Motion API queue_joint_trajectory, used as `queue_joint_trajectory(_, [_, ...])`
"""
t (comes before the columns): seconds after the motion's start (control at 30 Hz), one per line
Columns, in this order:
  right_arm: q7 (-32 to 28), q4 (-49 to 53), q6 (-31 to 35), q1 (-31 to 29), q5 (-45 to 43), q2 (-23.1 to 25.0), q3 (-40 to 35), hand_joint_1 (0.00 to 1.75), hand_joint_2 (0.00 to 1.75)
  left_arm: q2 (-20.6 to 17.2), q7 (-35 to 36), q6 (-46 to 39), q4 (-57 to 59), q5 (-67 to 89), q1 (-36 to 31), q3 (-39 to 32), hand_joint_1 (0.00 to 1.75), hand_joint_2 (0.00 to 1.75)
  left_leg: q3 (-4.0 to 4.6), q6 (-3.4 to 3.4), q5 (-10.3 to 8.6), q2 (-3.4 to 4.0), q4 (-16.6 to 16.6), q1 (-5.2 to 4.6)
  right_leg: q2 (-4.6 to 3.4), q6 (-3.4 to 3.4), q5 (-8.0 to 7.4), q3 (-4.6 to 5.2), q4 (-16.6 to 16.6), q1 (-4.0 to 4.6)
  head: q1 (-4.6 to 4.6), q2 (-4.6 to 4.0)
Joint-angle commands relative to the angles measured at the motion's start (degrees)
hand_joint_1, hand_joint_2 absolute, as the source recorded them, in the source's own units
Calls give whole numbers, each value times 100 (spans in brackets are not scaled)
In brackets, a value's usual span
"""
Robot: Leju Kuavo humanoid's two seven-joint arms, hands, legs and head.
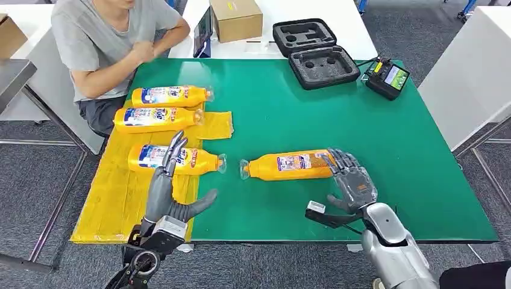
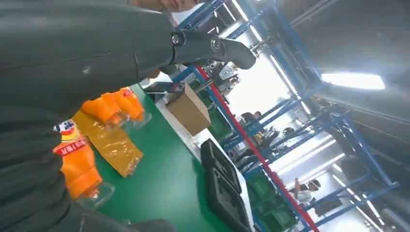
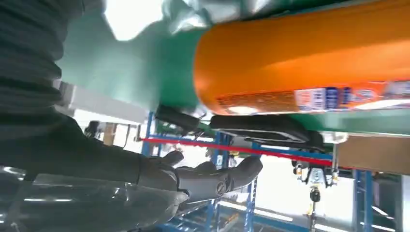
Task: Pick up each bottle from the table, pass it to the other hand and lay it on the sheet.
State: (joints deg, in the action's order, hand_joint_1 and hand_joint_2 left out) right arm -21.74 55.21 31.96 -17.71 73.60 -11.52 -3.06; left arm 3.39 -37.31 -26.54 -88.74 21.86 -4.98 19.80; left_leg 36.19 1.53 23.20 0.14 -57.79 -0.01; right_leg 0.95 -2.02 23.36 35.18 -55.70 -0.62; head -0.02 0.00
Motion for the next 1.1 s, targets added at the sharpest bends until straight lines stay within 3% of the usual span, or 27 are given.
queue_joint_trajectory(0.03, [101, -478, 19, -286, 100, -23, -107, 0, 175, 113, 24, -40, 275, -6, -270, 135, 0, 175, -13, -4, 3, -1, 3, 1, -4, 3, 3, -13, 3, -1, 0, 0])
queue_joint_trajectory(0.33, [-40, -1501, -40, -1217, -14, 202, -340, 0, 175, 204, 64, -98, 554, -73, -589, 233, 0, 175, -19, -5, 6, 18, 1, 1, -24, 5, -1, -16, 3, 0, 0, 0])
queue_joint_trajectory(0.5, [-58, -1650, 38, -1285, -23, 199, -390, 0, 175, 194, 48, -117, 568, -108, -579, 228, 0, 175, -31, -4, 5, 9, 7, 2, -15, 5, 3, -30, 6, 0, 0, 0])
queue_joint_trajectory(0.8, [-287, -2463, 310, -1855, -242, 647, -581, 0, 175, 276, 82, -341, 947, -134, -561, -18, 0, 175, -20, -2, 3, 16, 3, 2, -22, 3, -1, -18, 1, 0, 0, 0])
queue_joint_trajectory(1.1, [-400, -2756, 265, -1908, -415, 818, -641, 0, 175, 249, 105, -426, 1123, -61, -677, -56, 0, 175, -21, -2, 4, 9, 3, 3, -13, 3, 3, -21, 1, 1, 0, 0])
